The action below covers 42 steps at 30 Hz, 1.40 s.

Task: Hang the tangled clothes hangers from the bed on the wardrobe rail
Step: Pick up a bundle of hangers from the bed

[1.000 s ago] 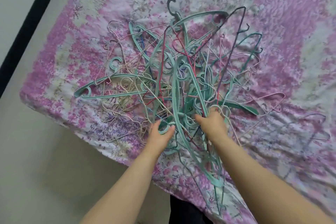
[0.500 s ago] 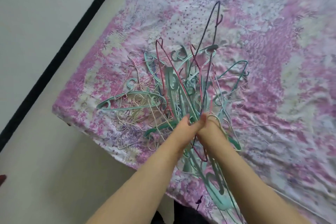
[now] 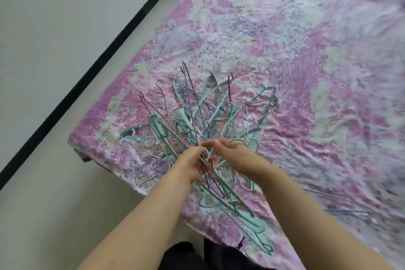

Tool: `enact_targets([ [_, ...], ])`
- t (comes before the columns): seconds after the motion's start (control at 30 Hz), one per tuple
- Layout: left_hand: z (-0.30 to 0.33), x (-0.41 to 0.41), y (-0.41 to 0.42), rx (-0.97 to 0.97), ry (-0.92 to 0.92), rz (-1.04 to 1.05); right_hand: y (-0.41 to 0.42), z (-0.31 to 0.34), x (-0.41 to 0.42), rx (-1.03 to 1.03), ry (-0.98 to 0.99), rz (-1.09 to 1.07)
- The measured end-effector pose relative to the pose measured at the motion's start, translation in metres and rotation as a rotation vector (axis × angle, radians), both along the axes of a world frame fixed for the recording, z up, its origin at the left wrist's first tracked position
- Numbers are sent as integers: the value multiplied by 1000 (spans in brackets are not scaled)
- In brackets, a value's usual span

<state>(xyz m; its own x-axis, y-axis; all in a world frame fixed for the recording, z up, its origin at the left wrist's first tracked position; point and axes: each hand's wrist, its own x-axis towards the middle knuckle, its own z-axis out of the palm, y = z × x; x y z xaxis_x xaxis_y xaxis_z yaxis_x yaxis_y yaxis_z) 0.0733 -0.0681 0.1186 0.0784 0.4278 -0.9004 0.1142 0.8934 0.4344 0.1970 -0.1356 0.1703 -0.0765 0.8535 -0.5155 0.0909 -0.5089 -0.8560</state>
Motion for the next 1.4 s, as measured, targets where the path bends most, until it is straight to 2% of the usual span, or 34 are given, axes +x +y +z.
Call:
enact_targets([
  [0.13, 12, -6, -27, 23, -120, -54, -32, 7, 0, -89, 2, 18],
  [0.33, 34, -17, -70, 198, -52, -144, -105, 23, 7, -244, -165, 34],
  [0.5, 53, -32, -106, 435, 95, -302, -145, 42, 10, -379, -252, 221],
  [0.6, 63, -38, -119, 587, 263, -426, -155, 54, 14, -415, -378, 317],
  [0.7, 81, -40, -122, 702, 360, -390, -154, 61, 25, -401, -500, 402],
  [0.8, 105, -44, -117, 794, 414, -324, -152, 76, 40, -254, -842, 527],
  [0.87, 123, -47, -114, 818, 359, -283, -151, 82, 50, -112, -983, 479],
  [0.97, 155, -45, -115, 891, 342, -217, -145, 73, 73, 32, -819, 151],
  [1.03, 176, -39, -120, 953, 386, -173, -140, 68, 87, 104, -623, -36],
  [1.1, 195, -35, -126, 1014, 352, -126, -134, 70, 97, 147, -370, -232],
  [1.17, 209, -33, -130, 1070, 345, -92, -131, 80, 103, 194, -159, -329],
  [1.27, 226, -39, -135, 1096, 319, -28, -130, 97, 104, 247, -70, -258],
  [1.4, 241, -53, -148, 1083, 307, -5, -136, 122, 100, 280, 99, 79],
])
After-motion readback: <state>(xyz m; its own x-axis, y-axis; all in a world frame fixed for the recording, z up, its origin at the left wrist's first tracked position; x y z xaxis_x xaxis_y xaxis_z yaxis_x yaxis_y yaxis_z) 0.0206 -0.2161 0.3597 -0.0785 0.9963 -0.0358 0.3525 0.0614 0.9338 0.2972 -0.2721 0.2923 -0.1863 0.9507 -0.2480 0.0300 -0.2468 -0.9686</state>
